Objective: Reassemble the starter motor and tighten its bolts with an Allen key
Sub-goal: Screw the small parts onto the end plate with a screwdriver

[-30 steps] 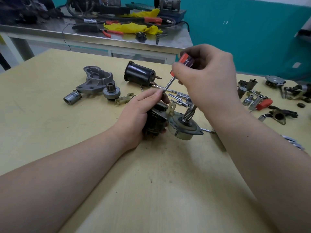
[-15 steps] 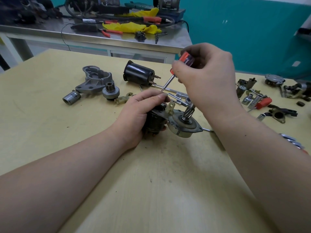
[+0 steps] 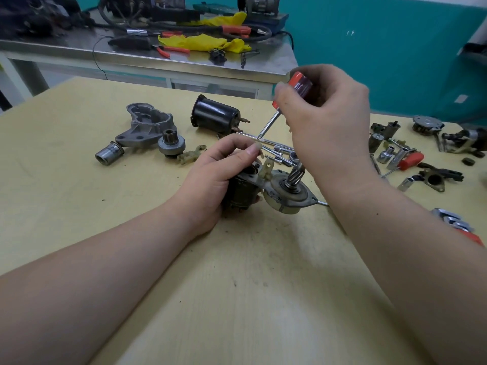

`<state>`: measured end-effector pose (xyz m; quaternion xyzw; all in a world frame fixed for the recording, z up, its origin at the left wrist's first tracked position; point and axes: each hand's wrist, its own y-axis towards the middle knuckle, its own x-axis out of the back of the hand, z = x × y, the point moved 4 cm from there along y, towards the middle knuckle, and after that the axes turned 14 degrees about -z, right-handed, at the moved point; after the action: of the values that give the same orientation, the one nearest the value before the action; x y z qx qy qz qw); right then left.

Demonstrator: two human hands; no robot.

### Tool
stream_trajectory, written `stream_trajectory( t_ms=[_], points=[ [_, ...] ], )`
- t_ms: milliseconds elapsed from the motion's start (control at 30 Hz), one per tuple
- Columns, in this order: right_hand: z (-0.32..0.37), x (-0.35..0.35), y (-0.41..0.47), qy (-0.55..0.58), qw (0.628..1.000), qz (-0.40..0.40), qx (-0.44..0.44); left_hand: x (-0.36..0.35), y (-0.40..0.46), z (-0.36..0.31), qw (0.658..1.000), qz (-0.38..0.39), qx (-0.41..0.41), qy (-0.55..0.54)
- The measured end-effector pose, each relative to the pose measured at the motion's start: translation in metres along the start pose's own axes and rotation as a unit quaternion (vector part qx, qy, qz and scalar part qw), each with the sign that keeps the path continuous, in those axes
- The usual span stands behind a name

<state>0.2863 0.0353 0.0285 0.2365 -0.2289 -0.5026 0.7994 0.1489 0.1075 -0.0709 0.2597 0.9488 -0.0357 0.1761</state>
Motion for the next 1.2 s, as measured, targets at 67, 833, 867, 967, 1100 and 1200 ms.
stream_trajectory(
  t_ms=[67,833,867,967,1100,1200],
  points=[
    [0.0002,-0.0002,0.0000,-0.001,1.000,0.003,0.001,0.0004,0.0000,-0.0001,1.000,0.000,-0.001,-0.003],
    [0.0008,-0.0005,-0.0021,0.005,1.000,-0.005,0.000,-0.0010,-0.0025,-0.0031,1.000,0.001,0.005,0.014],
    [0.0008,-0.0007,-0.0021,0.004,1.000,-0.006,0.002,-0.0010,-0.0025,-0.0032,1.000,0.001,0.005,0.013],
    [0.0005,-0.0011,-0.0018,0.005,1.000,-0.005,0.006,-0.0009,-0.0024,-0.0031,1.000,-0.002,0.007,0.006],
    [0.0004,-0.0016,-0.0022,0.012,1.000,0.001,0.012,-0.0003,-0.0016,-0.0026,1.000,-0.009,0.005,0.005],
    [0.0009,-0.0013,-0.0027,0.018,1.000,0.001,0.013,-0.0003,-0.0012,-0.0025,1.000,-0.013,0.004,0.007]
  ],
)
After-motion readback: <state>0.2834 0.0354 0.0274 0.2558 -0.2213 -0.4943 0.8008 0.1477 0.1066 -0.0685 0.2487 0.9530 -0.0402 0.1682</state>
